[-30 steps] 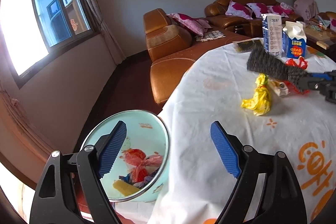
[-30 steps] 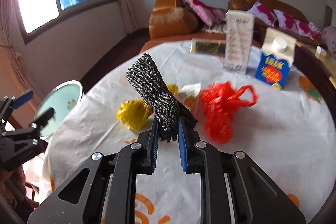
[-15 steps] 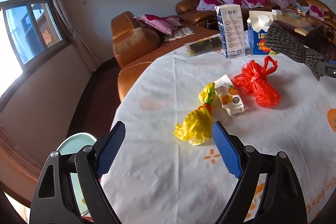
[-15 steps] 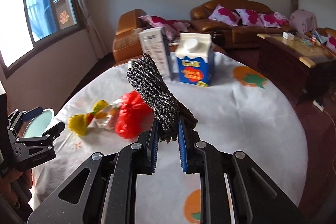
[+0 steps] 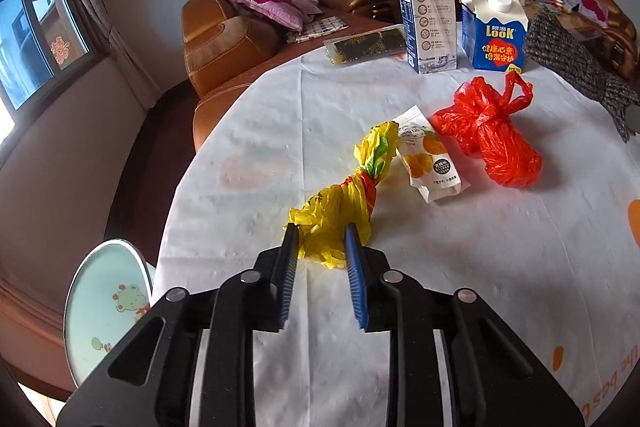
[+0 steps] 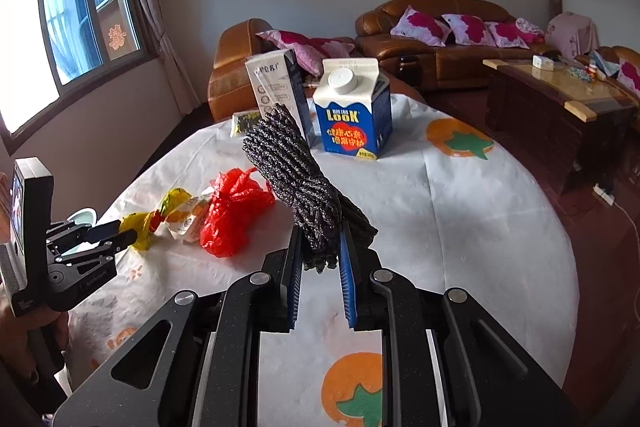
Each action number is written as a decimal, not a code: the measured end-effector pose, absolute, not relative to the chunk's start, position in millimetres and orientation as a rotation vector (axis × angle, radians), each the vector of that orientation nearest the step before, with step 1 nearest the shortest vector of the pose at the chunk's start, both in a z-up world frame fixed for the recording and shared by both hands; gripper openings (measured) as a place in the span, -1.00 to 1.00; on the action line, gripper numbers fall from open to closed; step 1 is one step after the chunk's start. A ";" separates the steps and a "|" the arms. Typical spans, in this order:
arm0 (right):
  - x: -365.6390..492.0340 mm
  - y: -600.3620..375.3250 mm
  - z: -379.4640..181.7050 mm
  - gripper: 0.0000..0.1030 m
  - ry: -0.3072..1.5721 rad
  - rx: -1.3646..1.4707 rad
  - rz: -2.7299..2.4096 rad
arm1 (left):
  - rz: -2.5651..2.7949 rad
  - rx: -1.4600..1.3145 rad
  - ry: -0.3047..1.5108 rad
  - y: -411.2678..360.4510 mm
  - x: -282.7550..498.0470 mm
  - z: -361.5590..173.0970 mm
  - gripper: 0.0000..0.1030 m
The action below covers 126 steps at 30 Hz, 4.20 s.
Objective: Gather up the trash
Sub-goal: 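Carry the yellow bag with the left tool while the right tool carries the black net over the bin, then open the left tool over the bin while the right tool releases the black net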
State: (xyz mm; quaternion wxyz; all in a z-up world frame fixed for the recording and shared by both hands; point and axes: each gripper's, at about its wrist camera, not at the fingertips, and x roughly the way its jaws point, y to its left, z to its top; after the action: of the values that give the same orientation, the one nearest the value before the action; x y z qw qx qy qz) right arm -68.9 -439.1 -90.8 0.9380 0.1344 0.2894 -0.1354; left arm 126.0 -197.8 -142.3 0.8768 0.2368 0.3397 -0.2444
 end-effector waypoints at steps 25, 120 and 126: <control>-8.6 -325.5 -76.0 -0.65 0.602 0.071 -0.004 | -0.307 0.453 0.588 -62.2 97.3 -103.8 -0.58; 108.7 -133.5 -98.3 0.23 0.674 -0.263 0.388 | 0.066 0.436 0.592 70.3 134.3 -112.0 0.12; 106.6 -139.9 -102.4 0.23 0.683 -0.256 0.369 | 0.086 0.426 0.590 73.9 135.3 -112.3 0.38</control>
State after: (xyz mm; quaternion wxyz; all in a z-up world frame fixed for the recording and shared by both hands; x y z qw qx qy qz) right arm 106.6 -139.9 -102.4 0.9176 -0.1245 0.3323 0.1793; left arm 135.3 73.9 -112.3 0.9336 0.2082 0.2886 0.0422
